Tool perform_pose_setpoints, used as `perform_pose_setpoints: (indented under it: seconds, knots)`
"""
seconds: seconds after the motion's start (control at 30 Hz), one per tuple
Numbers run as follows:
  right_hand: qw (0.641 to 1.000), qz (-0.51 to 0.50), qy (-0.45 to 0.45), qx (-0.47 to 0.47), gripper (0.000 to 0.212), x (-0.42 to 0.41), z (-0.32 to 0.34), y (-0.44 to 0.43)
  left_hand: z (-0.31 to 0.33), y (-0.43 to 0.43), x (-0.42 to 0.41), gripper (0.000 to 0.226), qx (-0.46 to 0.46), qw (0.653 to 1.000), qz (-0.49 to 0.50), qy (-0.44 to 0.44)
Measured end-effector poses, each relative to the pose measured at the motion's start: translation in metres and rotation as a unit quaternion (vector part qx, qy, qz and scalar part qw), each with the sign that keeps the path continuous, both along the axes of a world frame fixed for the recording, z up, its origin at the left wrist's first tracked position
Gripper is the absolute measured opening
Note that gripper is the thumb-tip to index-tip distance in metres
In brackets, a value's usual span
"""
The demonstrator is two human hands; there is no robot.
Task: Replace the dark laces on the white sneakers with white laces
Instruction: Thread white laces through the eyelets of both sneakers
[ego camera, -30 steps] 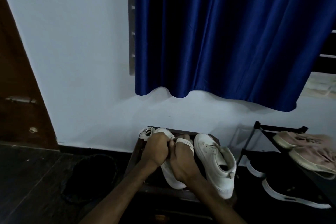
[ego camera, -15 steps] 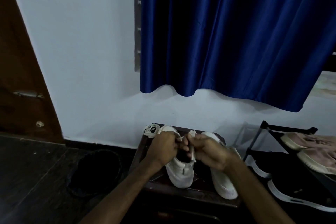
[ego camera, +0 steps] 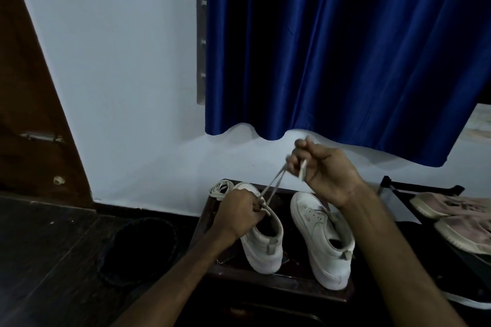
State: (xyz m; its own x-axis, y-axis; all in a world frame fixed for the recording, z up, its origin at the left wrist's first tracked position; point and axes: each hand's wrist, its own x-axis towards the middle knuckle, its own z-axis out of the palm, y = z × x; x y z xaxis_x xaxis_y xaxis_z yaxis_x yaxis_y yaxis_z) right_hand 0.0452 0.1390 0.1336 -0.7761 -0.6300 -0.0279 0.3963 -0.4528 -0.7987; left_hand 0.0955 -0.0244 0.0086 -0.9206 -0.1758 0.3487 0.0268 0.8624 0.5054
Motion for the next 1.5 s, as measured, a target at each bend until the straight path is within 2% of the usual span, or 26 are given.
perform_pose_setpoints:
  seconds: [0.07,0.1,0.13,0.17,0.2,0.23,0.27,0.33,0.4,0.5,0.53,0.67,0.83,0.9,0.97,1.03,1.07,1.13,1.17,1.23,1.27,1.3,1.37,1.43,1.47,1.5]
  knots:
    - [0.977,-0.168,0.125,0.037,0.039,0.000,-0.018,-0.015,-0.002,0.002,-0.001,0.019,-0.005,1.000,-0.002,-0.007]
    - [0.917,-0.233,0.270,0.180,0.036,-0.002,-0.032,-0.020,-0.003,0.002,-0.002,0.019,-0.009,1.000,-0.006,-0.015]
    - [0.816,-0.215,0.410,0.345,0.030,-0.003,-0.047,-0.024,-0.004,0.003,-0.002,0.019,-0.014,1.000,-0.008,-0.021]
    - [0.682,-0.146,0.522,0.490,0.031,-0.007,-0.063,-0.022,-0.005,0.004,-0.002,0.020,-0.014,0.999,-0.005,-0.028]
    - [0.564,-0.080,0.562,0.599,0.035,-0.011,-0.074,-0.018,-0.006,0.004,-0.003,0.021,-0.016,0.999,-0.002,-0.030]
    - [0.480,-0.027,0.559,0.675,0.033,-0.015,-0.081,-0.012,-0.007,0.004,-0.002,0.022,-0.015,0.999,0.000,-0.032]
    - [0.440,0.025,0.529,0.725,0.029,-0.012,-0.079,-0.010,-0.008,0.004,-0.002,0.022,-0.013,0.999,-0.002,-0.029]
    - [0.454,0.091,0.468,0.752,0.021,-0.010,-0.072,-0.014,-0.008,0.006,-0.001,0.018,-0.007,1.000,-0.006,-0.010]
    - [0.526,0.087,0.473,0.701,0.019,-0.012,-0.067,-0.026,-0.009,0.007,-0.001,0.019,0.012,1.000,0.005,0.006]
    - [0.763,-0.029,0.337,0.551,0.031,-0.002,-0.074,-0.044,-0.016,0.006,-0.003,0.025,0.046,0.999,0.018,0.010]
    - [0.812,-0.086,0.286,0.501,0.033,0.004,-0.081,-0.048,-0.017,0.006,-0.004,0.029,0.043,0.999,0.018,0.007]
    - [0.878,-0.212,0.170,0.394,0.042,0.016,-0.106,-0.053,-0.015,0.006,-0.007,0.033,0.037,0.999,0.012,0.013]
    - [0.826,-0.271,0.260,0.421,0.039,0.034,-0.120,-0.044,-0.016,0.004,-0.007,0.030,0.040,0.999,-0.023,0.010]
    - [0.748,-0.309,0.361,0.464,0.037,0.047,-0.120,-0.044,-0.012,0.006,-0.004,0.040,0.064,0.997,-0.042,0.013]
    - [0.618,-0.332,0.515,0.493,0.030,0.057,-0.113,-0.045,-0.009,0.006,-0.001,0.039,0.074,0.996,-0.044,0.020]
    - [0.504,-0.342,0.592,0.528,0.015,0.062,-0.101,-0.041,-0.007,0.003,-0.003,0.035,0.083,0.996,-0.042,-0.002]
    - [0.490,-0.332,0.595,0.544,0.013,0.063,-0.093,-0.039,-0.007,0.001,-0.005,0.033,0.078,0.996,-0.040,-0.016]
    - [0.535,-0.286,0.562,0.563,0.017,0.062,-0.079,-0.033,-0.008,-0.002,-0.009,0.024,0.077,0.996,-0.027,-0.023]
    - [0.594,-0.247,0.549,0.534,0.015,0.065,-0.074,-0.027,-0.009,-0.002,-0.009,0.025,0.078,0.996,-0.027,-0.015]
    - [0.756,-0.056,0.462,0.459,0.026,0.074,-0.053,-0.009,-0.014,-0.002,-0.011,0.035,0.056,0.997,-0.039,0.036]
    - [0.795,0.084,0.402,0.447,0.034,0.078,-0.040,0.003,-0.016,-0.003,-0.012,0.038,0.046,0.997,-0.043,0.055]
    - [0.772,0.198,0.368,0.479,0.035,0.082,-0.025,0.018,-0.015,-0.003,-0.012,0.038,0.047,0.997,-0.037,0.044]
    - [0.662,0.233,0.373,0.607,0.027,0.074,0.000,0.046,-0.017,-0.005,-0.013,0.031,0.056,0.998,-0.024,0.006]
    - [0.593,0.002,0.428,0.682,0.028,0.055,0.019,0.058,-0.016,-0.003,-0.012,0.023,0.070,0.997,-0.013,-0.009]
    - [0.588,-0.145,0.467,0.644,0.029,0.051,0.021,0.055,-0.016,-0.002,-0.011,0.021,0.072,0.997,-0.008,-0.005]
    - [0.617,-0.252,0.490,0.562,0.030,0.053,0.020,0.045,-0.016,0.000,-0.011,0.020,0.067,0.998,0.000,-0.003]
